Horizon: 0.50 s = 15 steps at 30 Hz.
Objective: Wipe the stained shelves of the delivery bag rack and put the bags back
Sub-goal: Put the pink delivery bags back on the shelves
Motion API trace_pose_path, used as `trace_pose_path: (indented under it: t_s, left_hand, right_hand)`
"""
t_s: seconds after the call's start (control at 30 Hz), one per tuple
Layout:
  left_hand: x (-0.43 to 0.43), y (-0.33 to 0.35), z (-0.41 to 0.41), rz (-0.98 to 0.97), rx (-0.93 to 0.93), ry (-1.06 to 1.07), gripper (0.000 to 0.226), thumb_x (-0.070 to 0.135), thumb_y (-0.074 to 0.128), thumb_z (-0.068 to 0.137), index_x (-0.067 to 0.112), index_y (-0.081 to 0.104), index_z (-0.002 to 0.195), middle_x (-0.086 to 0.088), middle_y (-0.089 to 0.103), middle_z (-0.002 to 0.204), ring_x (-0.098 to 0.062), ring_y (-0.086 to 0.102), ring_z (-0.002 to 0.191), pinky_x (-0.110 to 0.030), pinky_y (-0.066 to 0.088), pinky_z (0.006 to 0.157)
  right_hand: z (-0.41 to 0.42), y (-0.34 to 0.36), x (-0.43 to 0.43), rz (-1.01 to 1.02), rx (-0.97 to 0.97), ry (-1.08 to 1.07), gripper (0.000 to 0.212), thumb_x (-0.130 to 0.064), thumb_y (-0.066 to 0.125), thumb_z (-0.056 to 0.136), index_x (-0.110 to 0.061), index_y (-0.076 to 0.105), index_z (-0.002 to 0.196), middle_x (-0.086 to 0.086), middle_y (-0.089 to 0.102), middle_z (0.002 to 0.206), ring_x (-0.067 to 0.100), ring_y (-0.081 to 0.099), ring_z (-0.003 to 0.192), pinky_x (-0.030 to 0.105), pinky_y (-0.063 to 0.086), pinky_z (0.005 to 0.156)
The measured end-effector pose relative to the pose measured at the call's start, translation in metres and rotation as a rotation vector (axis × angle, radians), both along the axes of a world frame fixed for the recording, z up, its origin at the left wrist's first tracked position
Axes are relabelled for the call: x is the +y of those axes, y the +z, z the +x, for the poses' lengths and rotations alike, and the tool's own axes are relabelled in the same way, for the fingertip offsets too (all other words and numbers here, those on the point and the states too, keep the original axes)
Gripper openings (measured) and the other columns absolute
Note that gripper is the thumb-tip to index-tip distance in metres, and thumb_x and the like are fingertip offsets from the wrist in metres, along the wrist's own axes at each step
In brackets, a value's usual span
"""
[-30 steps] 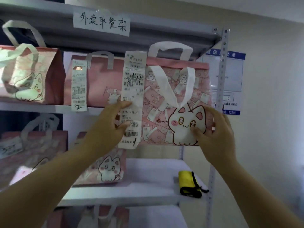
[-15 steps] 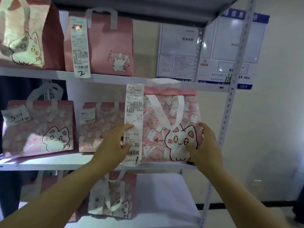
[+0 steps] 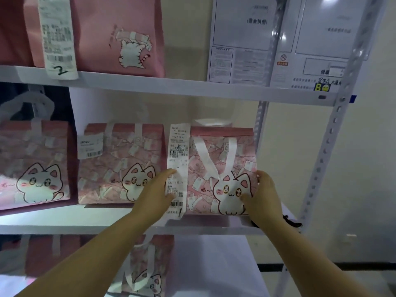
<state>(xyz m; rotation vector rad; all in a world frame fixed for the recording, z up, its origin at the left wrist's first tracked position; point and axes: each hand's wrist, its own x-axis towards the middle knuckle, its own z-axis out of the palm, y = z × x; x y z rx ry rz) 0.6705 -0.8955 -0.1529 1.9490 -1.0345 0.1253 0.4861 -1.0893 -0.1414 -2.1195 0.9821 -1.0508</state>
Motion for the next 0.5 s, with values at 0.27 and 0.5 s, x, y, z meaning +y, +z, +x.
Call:
trace_pose_path:
  t_s: [0.27, 0.5]
  left_hand:
    - [-0.026, -0.022, 0.021, 0.007, 0.018, 0.090, 0.063, 0.004, 0.069, 0.079, 0.034, 0.042, 0.128, 0.001, 0.051, 0.130, -0.011, 0.055, 0.102, -0.016, 0.045, 0.075]
    - [-0.026, -0.032, 0.015, -0.013, -0.063, 0.118, 0.057, 0.012, 0.070, 0.078, 0.036, 0.045, 0.124, 0.005, 0.041, 0.123, -0.003, 0.051, 0.084, -0.005, 0.034, 0.064]
  right_hand:
    - [0.028, -0.016, -0.026, 0.061, 0.066, 0.046, 0.051, -0.006, 0.064, 0.075, -0.019, 0.040, 0.118, 0.001, 0.053, 0.115, 0.018, 0.055, 0.083, 0.027, 0.046, 0.058]
    - [0.026, -0.017, -0.035, 0.066, 0.039, 0.039, 0.050, -0.013, 0.073, 0.071, -0.012, 0.048, 0.114, 0.005, 0.053, 0.114, 0.024, 0.059, 0.094, 0.042, 0.056, 0.072]
